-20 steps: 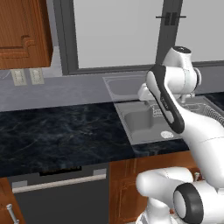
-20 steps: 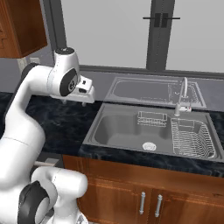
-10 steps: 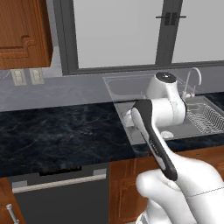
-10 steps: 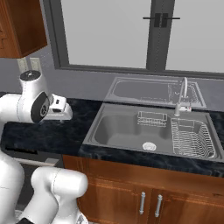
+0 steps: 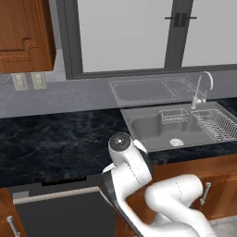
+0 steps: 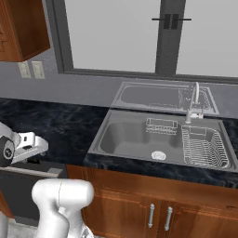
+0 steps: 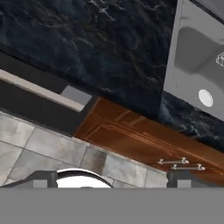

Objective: Open the dishwasher door and pull out the top rack.

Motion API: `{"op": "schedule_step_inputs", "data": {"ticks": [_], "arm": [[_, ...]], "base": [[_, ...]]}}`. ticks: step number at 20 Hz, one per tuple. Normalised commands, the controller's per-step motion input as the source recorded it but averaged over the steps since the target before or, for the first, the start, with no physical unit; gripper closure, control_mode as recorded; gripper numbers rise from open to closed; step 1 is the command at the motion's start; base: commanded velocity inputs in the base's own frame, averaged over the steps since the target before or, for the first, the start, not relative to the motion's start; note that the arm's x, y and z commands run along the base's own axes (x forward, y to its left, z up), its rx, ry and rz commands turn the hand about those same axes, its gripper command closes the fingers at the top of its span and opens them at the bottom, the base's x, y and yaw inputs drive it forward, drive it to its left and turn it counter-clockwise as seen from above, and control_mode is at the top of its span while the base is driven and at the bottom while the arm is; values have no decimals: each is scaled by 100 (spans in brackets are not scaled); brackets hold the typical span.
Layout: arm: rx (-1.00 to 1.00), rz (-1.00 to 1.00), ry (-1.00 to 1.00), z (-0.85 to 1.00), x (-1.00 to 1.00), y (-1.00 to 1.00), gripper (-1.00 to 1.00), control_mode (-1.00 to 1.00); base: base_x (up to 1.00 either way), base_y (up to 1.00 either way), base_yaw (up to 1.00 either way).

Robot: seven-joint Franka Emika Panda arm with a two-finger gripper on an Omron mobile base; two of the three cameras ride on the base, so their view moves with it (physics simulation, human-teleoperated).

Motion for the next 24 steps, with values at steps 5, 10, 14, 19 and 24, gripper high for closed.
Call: {"op": "schedule_step_inputs", "data": {"ticks": [5, 10, 14, 19, 24], "arm": [[-43, 2, -1, -55, -1, 100, -100, -100], [-49, 2, 11, -53, 0, 100, -100, -100], [-45, 5, 23, -53, 4, 100, -100, -100], [-40, 1, 9, -48, 25, 100, -100, -100], [-42, 5, -1, -77, 37, 98, -100, -100]], "base": [[0, 0, 0], [0, 0, 0], [0, 0, 0], [0, 0, 0], [0, 0, 0]]}}
